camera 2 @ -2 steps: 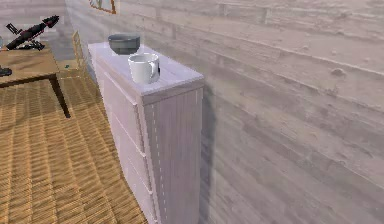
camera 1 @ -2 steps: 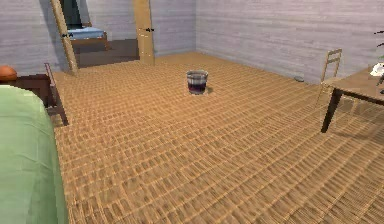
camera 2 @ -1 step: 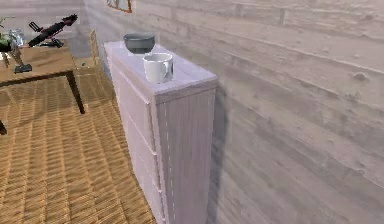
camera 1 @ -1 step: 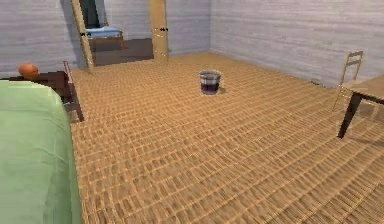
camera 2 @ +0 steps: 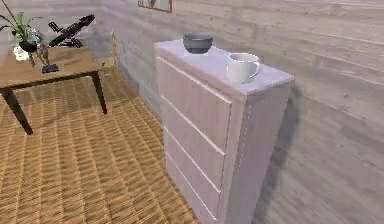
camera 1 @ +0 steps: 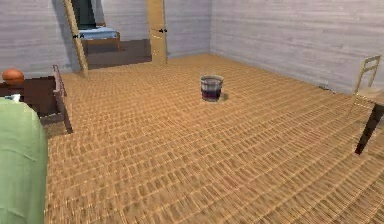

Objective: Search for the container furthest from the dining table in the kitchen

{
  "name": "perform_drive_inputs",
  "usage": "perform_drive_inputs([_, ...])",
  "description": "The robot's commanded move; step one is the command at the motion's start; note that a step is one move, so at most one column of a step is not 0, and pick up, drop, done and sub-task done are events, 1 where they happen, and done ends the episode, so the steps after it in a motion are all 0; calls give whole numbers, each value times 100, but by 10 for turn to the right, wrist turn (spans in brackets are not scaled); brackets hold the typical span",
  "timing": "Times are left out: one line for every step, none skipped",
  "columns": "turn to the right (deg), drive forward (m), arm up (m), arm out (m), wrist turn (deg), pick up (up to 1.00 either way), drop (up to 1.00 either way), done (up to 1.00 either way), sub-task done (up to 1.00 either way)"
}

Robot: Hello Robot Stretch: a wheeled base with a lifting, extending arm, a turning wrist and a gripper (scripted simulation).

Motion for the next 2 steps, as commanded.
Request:
perform_drive_inputs([-180, 0, 0, 0, 0, 0, 0, 0, 0])
perform_drive_inputs([0, 100, 0, 0, 0, 0, 0, 0, 0])
